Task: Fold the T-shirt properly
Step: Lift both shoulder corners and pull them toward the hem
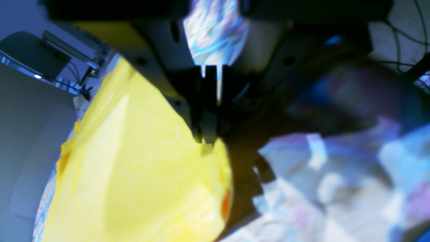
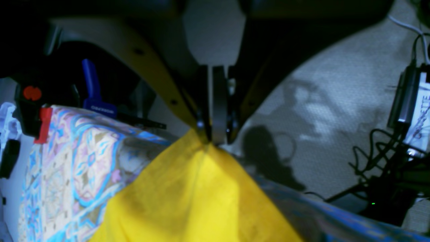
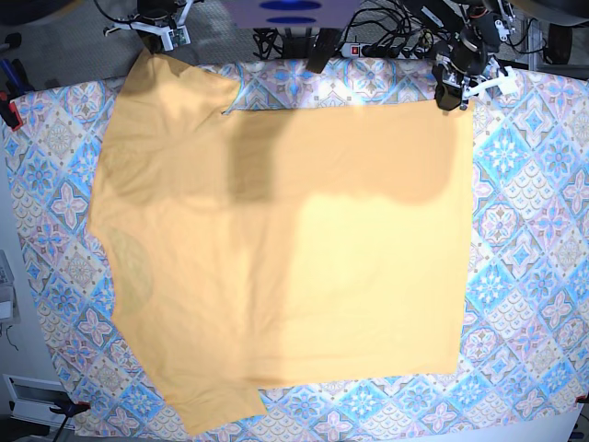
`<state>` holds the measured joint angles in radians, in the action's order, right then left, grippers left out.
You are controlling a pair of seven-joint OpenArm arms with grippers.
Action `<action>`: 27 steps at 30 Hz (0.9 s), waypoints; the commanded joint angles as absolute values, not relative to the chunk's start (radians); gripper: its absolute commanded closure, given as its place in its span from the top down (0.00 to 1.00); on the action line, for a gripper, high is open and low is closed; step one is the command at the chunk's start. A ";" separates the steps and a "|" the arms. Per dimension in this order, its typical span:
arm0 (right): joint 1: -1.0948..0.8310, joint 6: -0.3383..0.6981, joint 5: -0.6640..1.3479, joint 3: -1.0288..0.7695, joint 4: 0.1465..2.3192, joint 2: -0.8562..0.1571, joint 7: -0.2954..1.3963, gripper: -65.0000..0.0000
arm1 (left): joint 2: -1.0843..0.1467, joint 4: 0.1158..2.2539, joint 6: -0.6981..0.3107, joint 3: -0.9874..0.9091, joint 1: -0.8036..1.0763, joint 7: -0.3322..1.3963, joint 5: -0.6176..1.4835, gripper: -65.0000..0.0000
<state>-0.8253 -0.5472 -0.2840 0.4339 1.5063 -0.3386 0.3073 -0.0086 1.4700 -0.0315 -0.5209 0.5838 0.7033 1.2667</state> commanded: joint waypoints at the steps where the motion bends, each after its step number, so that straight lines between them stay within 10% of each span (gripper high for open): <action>1: -0.851 -0.561 -0.291 0.430 1.518 -0.357 0.295 0.00 | -0.016 1.472 -0.002 -0.526 0.616 0.704 1.242 0.00; 27: -0.877 -0.561 -0.291 0.374 1.728 -0.374 0.305 0.00 | -0.036 1.712 -0.004 -0.532 0.687 0.702 1.244 0.00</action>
<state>-0.8658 -0.5484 -0.2806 0.3771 1.7107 -0.3660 0.3191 -0.0307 1.6974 0.0040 -0.5259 0.6762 0.7071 1.2346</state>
